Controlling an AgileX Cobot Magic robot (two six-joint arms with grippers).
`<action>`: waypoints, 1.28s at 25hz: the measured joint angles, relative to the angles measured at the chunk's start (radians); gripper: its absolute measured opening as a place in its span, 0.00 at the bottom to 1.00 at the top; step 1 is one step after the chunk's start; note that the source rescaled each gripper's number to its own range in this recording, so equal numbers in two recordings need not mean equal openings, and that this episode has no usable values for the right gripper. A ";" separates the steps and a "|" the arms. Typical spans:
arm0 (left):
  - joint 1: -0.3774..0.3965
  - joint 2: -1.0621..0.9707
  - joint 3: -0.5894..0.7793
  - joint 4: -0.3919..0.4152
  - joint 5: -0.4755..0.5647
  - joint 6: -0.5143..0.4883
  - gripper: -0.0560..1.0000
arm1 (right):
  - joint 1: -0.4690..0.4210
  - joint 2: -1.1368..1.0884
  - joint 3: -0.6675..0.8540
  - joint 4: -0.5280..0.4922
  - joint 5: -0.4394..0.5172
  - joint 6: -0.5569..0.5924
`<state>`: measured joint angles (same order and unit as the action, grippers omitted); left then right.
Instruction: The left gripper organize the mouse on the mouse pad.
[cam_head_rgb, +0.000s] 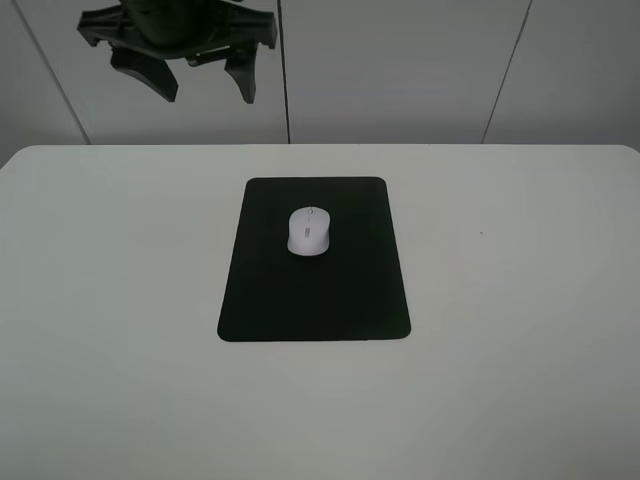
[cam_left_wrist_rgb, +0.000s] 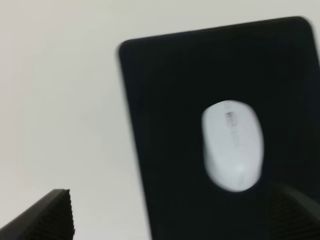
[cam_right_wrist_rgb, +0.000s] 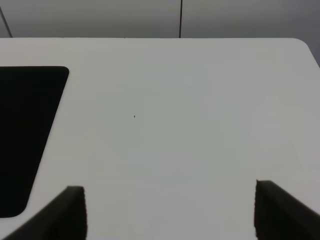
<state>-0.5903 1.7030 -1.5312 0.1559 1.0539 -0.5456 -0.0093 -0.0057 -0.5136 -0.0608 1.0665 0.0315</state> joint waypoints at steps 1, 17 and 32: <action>0.025 -0.052 0.049 0.003 0.000 0.002 1.00 | 0.000 0.000 0.000 0.000 0.000 0.000; 0.298 -0.963 0.586 0.048 0.069 0.117 1.00 | 0.000 0.000 0.000 0.000 0.000 0.000; 0.298 -1.463 0.641 0.038 0.167 0.274 1.00 | 0.000 0.000 0.000 0.000 0.000 0.000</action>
<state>-0.2926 0.2403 -0.8899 0.1938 1.2209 -0.2718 -0.0093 -0.0057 -0.5136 -0.0608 1.0665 0.0315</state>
